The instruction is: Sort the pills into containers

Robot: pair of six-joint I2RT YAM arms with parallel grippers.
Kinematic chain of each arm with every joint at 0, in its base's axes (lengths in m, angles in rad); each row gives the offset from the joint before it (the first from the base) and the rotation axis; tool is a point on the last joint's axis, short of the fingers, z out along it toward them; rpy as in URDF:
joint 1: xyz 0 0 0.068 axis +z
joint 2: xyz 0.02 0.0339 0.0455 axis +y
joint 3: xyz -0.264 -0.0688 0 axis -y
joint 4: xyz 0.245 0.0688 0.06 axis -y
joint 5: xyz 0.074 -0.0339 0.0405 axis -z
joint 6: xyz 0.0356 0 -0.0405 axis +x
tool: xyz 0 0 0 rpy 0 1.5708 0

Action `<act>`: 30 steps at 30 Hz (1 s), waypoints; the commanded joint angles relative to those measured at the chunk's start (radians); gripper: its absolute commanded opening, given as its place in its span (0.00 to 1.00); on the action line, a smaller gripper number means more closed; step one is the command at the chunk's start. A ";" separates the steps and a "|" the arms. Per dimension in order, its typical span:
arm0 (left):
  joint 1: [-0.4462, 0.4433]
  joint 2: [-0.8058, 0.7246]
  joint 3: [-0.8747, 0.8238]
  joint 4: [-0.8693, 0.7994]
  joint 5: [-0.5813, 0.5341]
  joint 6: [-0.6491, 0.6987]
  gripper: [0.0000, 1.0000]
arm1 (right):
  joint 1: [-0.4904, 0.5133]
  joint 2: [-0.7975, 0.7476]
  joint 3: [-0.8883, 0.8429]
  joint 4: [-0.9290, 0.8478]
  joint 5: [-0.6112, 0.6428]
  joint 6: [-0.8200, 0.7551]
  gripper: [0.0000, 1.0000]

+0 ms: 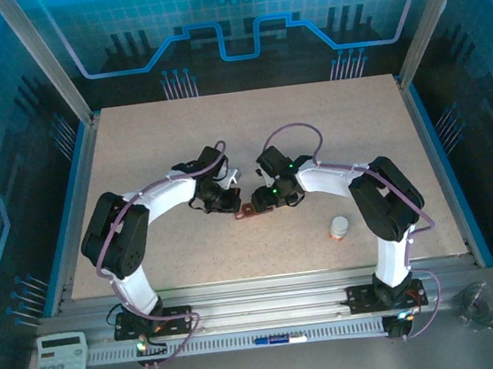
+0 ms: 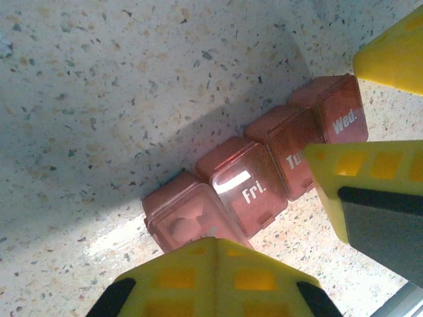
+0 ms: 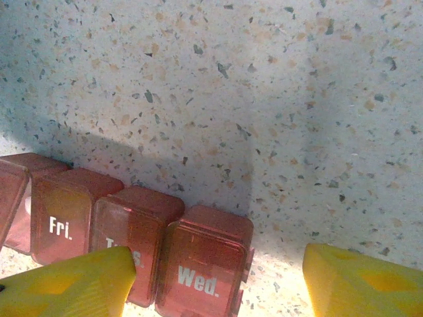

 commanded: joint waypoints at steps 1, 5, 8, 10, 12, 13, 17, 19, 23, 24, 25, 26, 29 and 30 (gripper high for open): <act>-0.009 -0.035 -0.015 -0.029 -0.003 0.005 0.00 | 0.004 0.066 -0.013 -0.027 0.035 0.008 0.70; -0.013 -0.030 -0.021 -0.022 0.000 0.001 0.00 | 0.004 0.070 -0.014 -0.027 0.033 0.009 0.70; -0.017 -0.026 -0.024 -0.020 0.002 0.001 0.00 | 0.003 0.070 -0.013 -0.027 0.034 0.008 0.70; -0.021 -0.023 -0.025 -0.020 0.000 -0.001 0.00 | 0.003 0.070 -0.013 -0.027 0.033 0.009 0.70; -0.021 -0.019 -0.027 -0.020 -0.001 -0.001 0.00 | 0.004 0.072 -0.013 -0.027 0.034 0.009 0.70; -0.023 -0.019 -0.027 -0.020 -0.002 -0.002 0.00 | 0.002 0.072 -0.013 -0.027 0.034 0.009 0.70; -0.024 -0.014 -0.030 -0.021 -0.004 -0.001 0.00 | 0.002 0.072 -0.013 -0.027 0.033 0.008 0.70; -0.025 -0.011 -0.035 -0.021 -0.004 -0.002 0.00 | 0.003 0.072 -0.013 -0.027 0.033 0.008 0.70; -0.029 -0.010 -0.043 -0.023 -0.010 -0.001 0.00 | 0.002 0.075 -0.015 -0.026 0.034 0.010 0.70; -0.029 -0.008 -0.044 -0.021 -0.012 -0.001 0.00 | 0.002 0.074 -0.015 -0.024 0.033 0.010 0.70; -0.028 -0.007 -0.044 -0.020 -0.015 -0.001 0.00 | 0.002 0.074 -0.016 -0.023 0.033 0.010 0.70; -0.028 -0.006 -0.044 -0.020 -0.016 -0.001 0.00 | 0.002 0.074 -0.016 -0.023 0.033 0.011 0.70; -0.028 0.000 -0.043 -0.017 -0.018 -0.001 0.00 | 0.002 0.077 -0.018 -0.023 0.032 0.010 0.70; -0.029 0.004 -0.043 -0.016 -0.020 -0.002 0.00 | 0.002 0.077 -0.019 -0.023 0.031 0.010 0.70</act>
